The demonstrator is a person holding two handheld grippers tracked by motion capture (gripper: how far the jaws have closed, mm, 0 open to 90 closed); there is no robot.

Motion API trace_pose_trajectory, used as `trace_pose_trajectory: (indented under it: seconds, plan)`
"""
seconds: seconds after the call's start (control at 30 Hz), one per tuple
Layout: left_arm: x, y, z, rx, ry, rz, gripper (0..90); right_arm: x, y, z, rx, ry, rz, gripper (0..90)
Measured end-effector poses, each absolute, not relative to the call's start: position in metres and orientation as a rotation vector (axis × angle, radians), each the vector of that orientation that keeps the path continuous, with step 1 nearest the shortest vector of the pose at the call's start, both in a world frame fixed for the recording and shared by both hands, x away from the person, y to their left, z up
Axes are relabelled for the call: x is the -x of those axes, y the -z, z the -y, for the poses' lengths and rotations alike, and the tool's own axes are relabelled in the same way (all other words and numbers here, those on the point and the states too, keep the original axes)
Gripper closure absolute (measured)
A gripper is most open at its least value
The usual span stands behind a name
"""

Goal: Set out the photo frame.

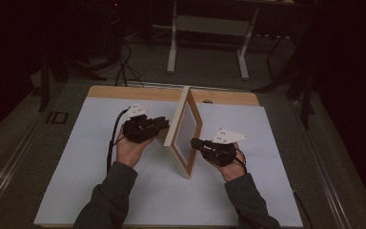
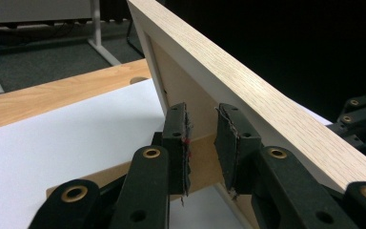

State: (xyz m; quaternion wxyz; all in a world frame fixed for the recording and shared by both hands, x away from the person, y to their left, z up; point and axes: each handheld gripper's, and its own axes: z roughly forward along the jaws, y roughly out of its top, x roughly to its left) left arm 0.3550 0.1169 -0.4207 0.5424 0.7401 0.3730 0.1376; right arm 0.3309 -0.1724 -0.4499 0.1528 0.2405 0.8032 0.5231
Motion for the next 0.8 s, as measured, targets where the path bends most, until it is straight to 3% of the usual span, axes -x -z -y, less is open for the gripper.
trace_pose_trajectory:
  seconds: [0.8]
  plan:
    - [-0.324, 0.427, -0.138, -1.752, -0.267, -0.881, 68.8, -0.334, 0.456, 0.182, -0.73, -1.482, -2.304, 83.2]
